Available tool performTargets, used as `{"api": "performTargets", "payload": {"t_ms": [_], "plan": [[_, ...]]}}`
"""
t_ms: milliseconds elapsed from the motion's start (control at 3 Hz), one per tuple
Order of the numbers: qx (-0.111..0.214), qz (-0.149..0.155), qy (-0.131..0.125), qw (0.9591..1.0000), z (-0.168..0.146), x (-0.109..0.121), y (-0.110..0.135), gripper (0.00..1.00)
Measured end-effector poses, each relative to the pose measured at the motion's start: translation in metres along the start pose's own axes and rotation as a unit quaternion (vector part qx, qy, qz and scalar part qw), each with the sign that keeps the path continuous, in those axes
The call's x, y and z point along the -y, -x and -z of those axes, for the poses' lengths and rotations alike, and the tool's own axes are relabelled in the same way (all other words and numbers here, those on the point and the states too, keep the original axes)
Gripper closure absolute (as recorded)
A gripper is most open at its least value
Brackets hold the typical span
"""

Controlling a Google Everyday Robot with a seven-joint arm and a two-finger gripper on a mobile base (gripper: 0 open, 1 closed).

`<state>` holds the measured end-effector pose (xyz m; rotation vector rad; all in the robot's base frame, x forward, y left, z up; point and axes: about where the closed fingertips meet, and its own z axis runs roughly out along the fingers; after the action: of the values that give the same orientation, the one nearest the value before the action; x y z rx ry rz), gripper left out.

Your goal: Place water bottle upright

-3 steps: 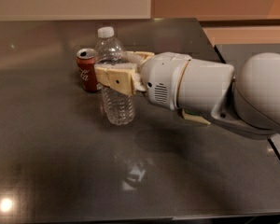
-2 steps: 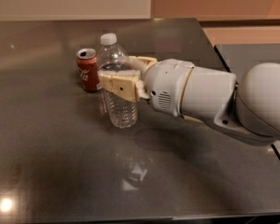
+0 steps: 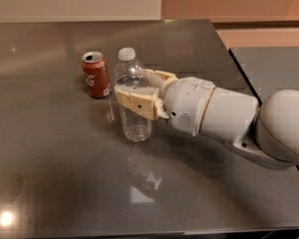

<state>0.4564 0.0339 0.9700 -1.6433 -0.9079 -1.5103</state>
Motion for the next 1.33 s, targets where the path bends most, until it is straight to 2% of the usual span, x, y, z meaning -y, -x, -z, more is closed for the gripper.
{"api": "performTargets", "payload": {"t_ms": [333,667,1333], "plan": [[-0.025,0.005,-0.004,0.9997,0.003,-0.003,0.006,1.0],[-0.045,0.004,-0.006,0.999,0.005,-0.005,0.01,0.84],[-0.049,0.013,-0.007,0.9987,0.008,-0.008,0.02,0.37]]}}
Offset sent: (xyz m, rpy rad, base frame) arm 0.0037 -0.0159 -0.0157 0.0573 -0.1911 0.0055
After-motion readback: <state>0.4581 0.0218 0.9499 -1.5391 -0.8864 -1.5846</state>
